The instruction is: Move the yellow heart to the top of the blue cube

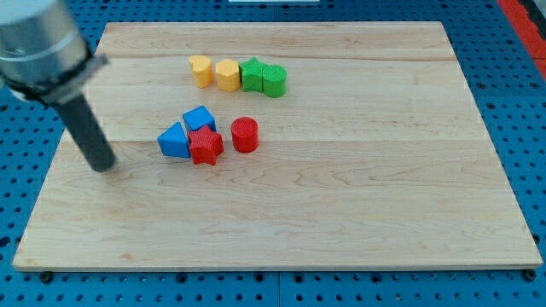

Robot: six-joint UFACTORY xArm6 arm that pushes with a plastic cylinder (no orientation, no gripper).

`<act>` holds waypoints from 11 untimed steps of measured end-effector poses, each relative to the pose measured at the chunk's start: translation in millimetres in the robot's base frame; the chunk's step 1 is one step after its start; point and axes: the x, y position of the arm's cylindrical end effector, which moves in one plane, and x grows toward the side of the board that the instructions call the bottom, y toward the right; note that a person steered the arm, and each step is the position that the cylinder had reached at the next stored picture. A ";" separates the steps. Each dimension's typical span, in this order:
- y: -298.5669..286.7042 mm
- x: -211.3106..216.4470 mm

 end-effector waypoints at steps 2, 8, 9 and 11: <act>-14.2 -156.6; 132.4 -151.2; 132.4 -123.9; 135.7 -167.6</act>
